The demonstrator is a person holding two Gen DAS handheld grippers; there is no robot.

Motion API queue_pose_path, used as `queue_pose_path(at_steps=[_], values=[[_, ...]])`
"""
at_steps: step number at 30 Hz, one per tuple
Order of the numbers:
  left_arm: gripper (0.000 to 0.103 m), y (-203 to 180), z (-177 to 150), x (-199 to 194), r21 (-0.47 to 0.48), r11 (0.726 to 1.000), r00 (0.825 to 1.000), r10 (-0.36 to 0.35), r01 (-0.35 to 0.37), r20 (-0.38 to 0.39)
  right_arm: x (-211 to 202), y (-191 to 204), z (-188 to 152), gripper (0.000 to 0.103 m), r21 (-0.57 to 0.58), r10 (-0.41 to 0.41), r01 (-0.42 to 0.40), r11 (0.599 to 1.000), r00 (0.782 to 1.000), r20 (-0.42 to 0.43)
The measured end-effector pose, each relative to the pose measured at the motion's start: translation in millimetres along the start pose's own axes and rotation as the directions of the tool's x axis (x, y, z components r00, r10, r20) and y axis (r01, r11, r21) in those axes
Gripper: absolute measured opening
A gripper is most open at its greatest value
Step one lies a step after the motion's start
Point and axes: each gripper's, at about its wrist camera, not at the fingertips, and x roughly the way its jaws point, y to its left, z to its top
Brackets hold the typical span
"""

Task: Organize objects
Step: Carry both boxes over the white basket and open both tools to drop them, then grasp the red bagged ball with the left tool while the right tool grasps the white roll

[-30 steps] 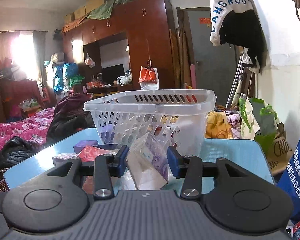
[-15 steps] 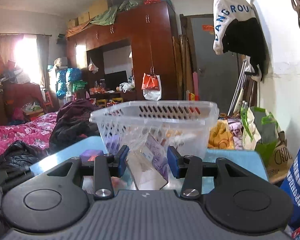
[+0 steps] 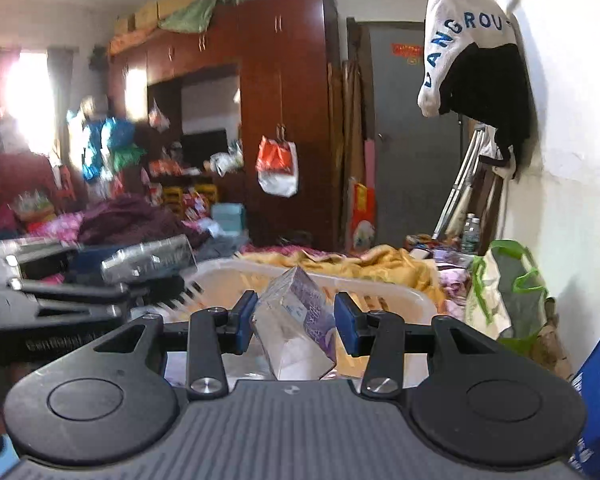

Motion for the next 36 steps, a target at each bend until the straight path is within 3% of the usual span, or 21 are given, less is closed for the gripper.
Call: queue_pose_path(at_steps=[6,8,9,10,12,13,18,23,28,32,36], values=[[0.064,10,-8,24,-0.024,1.000,0.999,0.019,-0.020,-0.042,15,2,-8,0.046,-0.020,0.004,-0.005,1.000,0.999,-0.037],[0.071,12,-9,28,-0.012,1.000,0.999,0.024,-0.024,-0.041,15,2,-8,0.048,-0.027,-0.001,0.000,1.000,0.999,-0.033],[0.079,12,-10,28,-0.005,0.999,0.998,0.036,-0.037,-0.045,11,2,-8,0.057,-0.021,-0.022,0.022,1.000,1.000,-0.011],[0.082,14,-11,25,-0.002,0.999,0.998,0.044,-0.044,-0.044,4,1,-8,0.076,-0.010,-0.034,0.035,0.999,0.999,0.016],[0.082,17,-15,14,-0.010,0.999,0.998,0.043,-0.043,-0.037,-15,0,-13,0.101,0.012,-0.022,0.021,1.000,0.998,0.066],[0.082,20,-19,4,-0.021,0.999,0.999,0.032,-0.032,-0.029,-26,-1,-18,0.103,0.014,-0.005,0.003,1.000,0.997,0.077],[0.082,27,-64,-61,-0.085,0.994,0.997,-0.068,0.065,-0.027,-70,0,-73,0.103,0.031,0.015,-0.017,0.999,0.998,0.061],[0.082,16,-124,-107,-0.077,0.993,0.996,-0.090,0.087,-0.029,-76,-10,-129,0.103,0.168,0.044,-0.033,0.985,0.997,-0.061],[0.082,12,-147,-105,-0.110,0.989,0.990,-0.113,0.103,-0.090,-66,-10,-138,0.103,0.187,0.146,-0.119,0.975,0.980,-0.133],[0.082,7,-156,-95,-0.096,0.992,0.986,-0.094,0.081,-0.139,-62,-2,-135,0.098,0.139,0.128,-0.108,0.984,0.981,-0.146],[0.081,-1,-162,-93,-0.075,0.993,0.984,-0.099,0.088,-0.151,-57,1,-144,0.083,0.095,0.101,-0.085,0.992,0.980,-0.173]])
